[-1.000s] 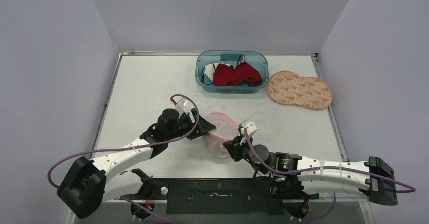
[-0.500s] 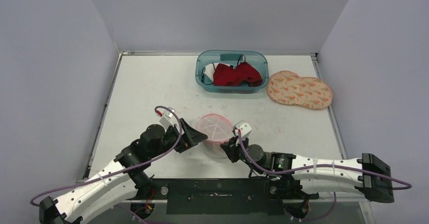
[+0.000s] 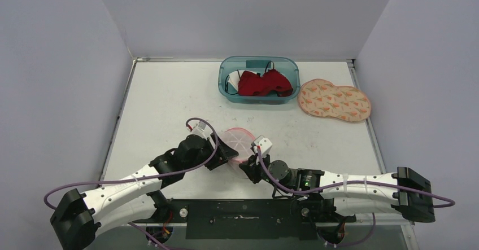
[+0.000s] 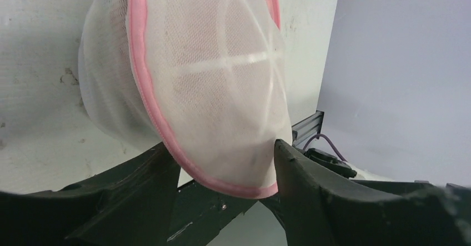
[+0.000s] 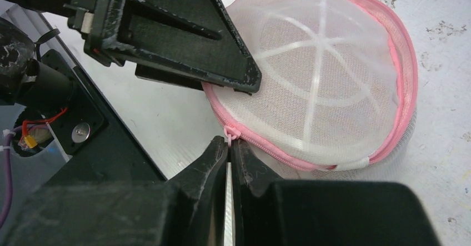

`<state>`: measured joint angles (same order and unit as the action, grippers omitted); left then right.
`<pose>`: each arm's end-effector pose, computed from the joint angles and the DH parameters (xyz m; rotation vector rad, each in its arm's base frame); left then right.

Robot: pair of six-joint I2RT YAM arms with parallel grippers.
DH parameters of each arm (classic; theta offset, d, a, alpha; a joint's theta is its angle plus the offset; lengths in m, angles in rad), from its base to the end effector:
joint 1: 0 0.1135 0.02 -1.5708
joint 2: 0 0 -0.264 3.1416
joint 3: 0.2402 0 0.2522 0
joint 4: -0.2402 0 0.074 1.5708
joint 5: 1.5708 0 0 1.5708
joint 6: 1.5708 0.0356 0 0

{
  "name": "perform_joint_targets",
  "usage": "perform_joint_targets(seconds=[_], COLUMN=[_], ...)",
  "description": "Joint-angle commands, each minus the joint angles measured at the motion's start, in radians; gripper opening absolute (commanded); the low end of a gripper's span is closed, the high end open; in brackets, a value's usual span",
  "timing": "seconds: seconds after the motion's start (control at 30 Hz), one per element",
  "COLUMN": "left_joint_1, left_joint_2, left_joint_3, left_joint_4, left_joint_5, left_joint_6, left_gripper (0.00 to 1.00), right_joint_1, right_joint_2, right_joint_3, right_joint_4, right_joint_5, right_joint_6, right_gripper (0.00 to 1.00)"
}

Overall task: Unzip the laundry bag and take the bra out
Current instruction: Unzip the laundry bag at the center of the board.

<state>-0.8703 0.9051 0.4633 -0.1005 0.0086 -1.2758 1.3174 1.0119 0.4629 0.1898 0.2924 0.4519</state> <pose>0.1273 -0.1515 0.2141 -0.4762 2.3455 -1.1930 0.0655 0.2118 0.2227 -0.6572 1.9119 0.8903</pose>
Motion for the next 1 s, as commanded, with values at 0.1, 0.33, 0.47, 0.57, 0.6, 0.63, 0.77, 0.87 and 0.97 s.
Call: perform_joint_targets(seconds=[0.1, 0.33, 0.47, 0.57, 0.6, 0.63, 0.77, 0.87, 0.97], left_joint_1=[0.048, 0.080, 0.093, 0.098, 0.100, 0.101, 0.109, 0.115, 0.117], left_joint_2=[0.027, 0.019, 0.011, 0.006, 0.005, 0.000, -0.018, -0.035, -0.042], left_joint_3=[0.036, -0.015, -0.030, -0.038, -0.039, -0.041, -0.047, -0.051, -0.056], left_joint_4=[0.086, 0.140, 0.146, 0.149, 0.151, 0.153, 0.147, 0.144, 0.140], left_joint_5=[-0.055, -0.064, -0.065, -0.061, -0.057, -0.056, -0.052, -0.051, -0.049], left_joint_6=[0.004, -0.015, -0.016, -0.016, -0.016, -0.016, -0.014, -0.013, -0.013], left_gripper=[0.41, 0.04, 0.00, 0.00, 0.00, 0.00, 0.00, 0.00, 0.00], right_joint_1=[0.011, 0.010, 0.009, 0.007, 0.004, 0.000, -0.026, -0.046, -0.057], right_joint_2=[-0.027, -0.102, -0.130, -0.136, -0.136, -0.135, -0.130, -0.138, -0.137], right_joint_3=[0.052, 0.020, 0.008, -0.004, -0.007, -0.012, -0.030, -0.046, -0.056], right_joint_4=[0.016, -0.052, -0.083, -0.101, -0.106, -0.109, -0.118, -0.114, -0.114], right_joint_5=[0.005, 0.063, 0.097, 0.125, 0.132, 0.136, 0.139, 0.139, 0.139], right_joint_6=[-0.025, -0.019, -0.014, -0.005, -0.003, 0.003, 0.021, 0.036, 0.046], right_gripper=[0.05, 0.05, 0.05, 0.05, 0.05, 0.05, 0.05, 0.05, 0.05])
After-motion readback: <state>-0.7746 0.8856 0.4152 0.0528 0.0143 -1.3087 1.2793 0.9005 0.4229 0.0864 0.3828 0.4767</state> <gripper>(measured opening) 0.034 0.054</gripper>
